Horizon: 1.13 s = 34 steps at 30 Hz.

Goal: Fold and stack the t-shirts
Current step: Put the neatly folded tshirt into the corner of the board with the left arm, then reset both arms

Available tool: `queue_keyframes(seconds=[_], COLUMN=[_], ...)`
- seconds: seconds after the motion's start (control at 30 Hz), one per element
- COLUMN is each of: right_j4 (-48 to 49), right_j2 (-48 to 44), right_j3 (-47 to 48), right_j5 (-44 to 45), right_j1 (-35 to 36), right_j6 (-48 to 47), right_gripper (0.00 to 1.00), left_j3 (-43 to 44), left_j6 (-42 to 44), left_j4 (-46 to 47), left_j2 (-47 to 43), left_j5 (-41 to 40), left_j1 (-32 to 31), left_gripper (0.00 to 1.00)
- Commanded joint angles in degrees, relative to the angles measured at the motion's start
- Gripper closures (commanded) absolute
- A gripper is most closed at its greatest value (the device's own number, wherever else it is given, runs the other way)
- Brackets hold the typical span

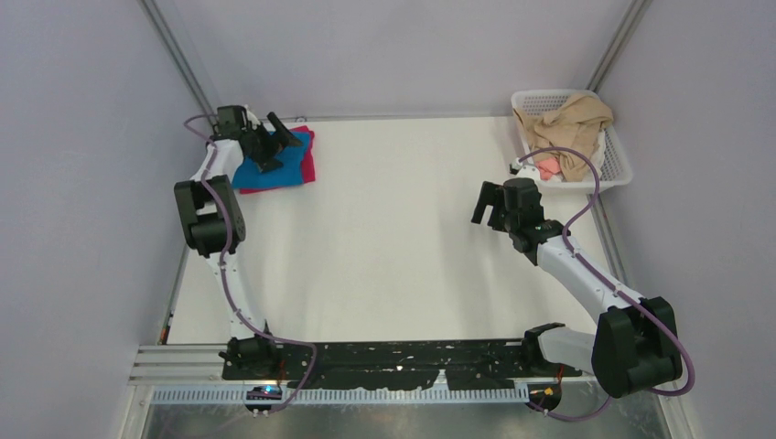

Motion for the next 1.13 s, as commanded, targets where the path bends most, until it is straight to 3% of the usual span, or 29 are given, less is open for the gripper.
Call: queue_keyframes(seconds=[0.0,0.23,0.47,0.57,0.77,0.97,1.1], right_j4=[1.7,1.4,0.8,0.7,0.5,0.7,2.4], right_j2=[-1.3,-1.7,-4.2,-5.9,-12.2,-20.7,-24.4], right_j3=[0.6,0.6,0.5,-0.2,-3.1,-7.8,-10.0], right_j5=[0.3,0.1,0.2,1.3,3.4,8.0,8.4], right_j1=[-0.1,-0.2,-0.1,-0.1,0.0,-0.1,-0.1], right_j6=[-0.3,-0.3,-0.1,0.8,3.5,4.2,3.9], right_gripper=[0.05,0.05,0.05,0.05,0.05,0.05,0.05], left_j3=[0.1,8.3,6.1,-2.5,-29.5,-54.7,-53.9], left_j6=[-7.6,-6.9,0.7,3.9,4.6,0.4,0.8], left_j4=[4.7,-5.8,-13.8,-15.3,-10.2,2.3,-1.5], left_j2=[0.8,6.1,-8.4,-19.8,-47.8,-66.6,-68.4], left_j5=[1.6,-0.8,-11.8,-22.0,-46.6,-46.3,-47.4], left_j1=[-1.7,-1.7,-2.5,-4.6,-16.4,-20.5,-20.5], left_gripper=[0.0,0.0,0.01,0.0,0.01,0.0,0.0])
